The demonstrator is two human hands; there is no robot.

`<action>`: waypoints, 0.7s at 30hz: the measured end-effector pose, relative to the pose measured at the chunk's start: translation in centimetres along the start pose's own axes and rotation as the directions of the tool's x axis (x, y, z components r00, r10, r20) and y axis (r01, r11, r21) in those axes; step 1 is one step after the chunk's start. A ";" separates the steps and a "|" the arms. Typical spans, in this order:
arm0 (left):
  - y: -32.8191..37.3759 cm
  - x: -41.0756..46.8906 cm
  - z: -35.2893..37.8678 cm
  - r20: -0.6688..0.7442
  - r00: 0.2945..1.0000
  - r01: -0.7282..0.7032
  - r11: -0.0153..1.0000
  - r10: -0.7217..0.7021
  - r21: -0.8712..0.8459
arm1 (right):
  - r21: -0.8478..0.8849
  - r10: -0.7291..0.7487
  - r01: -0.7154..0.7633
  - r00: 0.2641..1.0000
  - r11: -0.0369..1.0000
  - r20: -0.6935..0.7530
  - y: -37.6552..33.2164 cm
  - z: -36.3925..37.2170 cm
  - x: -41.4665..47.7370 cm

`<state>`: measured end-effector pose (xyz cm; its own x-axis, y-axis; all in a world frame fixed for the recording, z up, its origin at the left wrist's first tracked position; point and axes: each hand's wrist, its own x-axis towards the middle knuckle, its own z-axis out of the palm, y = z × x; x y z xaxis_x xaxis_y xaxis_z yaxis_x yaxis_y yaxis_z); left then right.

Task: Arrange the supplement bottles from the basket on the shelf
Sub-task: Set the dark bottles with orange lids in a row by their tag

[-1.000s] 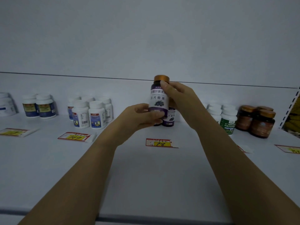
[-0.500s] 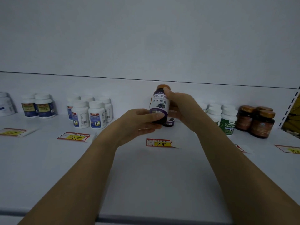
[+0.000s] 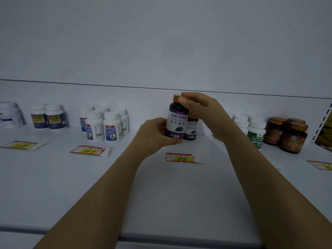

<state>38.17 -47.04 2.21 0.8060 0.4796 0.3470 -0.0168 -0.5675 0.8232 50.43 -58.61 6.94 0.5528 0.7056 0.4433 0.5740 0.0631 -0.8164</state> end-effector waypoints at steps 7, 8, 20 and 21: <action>-1.5 0.4 -0.9 -0.067 0.998 0.022 0.993 -0.014 0.119 | -0.454 0.072 -0.005 0.989 0.891 0.131 -3.7 0.6 2.7; -1.7 0.5 -1.2 -0.093 0.995 0.030 0.994 -0.020 0.107 | -0.499 0.072 0.018 0.984 0.866 0.161 -4.5 0.7 3.3; -5.3 1.1 -0.4 0.046 0.967 0.132 0.649 -0.250 0.749 | -0.690 -0.010 0.123 0.986 0.713 0.166 -3.2 5.7 9.7; -5.6 1.1 -0.4 0.066 0.963 0.116 0.625 -0.261 0.772 | -0.701 0.001 0.109 0.988 0.705 0.155 -2.6 5.8 9.8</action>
<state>38.96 -43.06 -1.83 0.8197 0.5658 0.0893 0.5402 -0.8155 0.2077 50.84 -47.72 11.29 0.4534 0.8063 0.3798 0.8882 -0.3736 -0.2673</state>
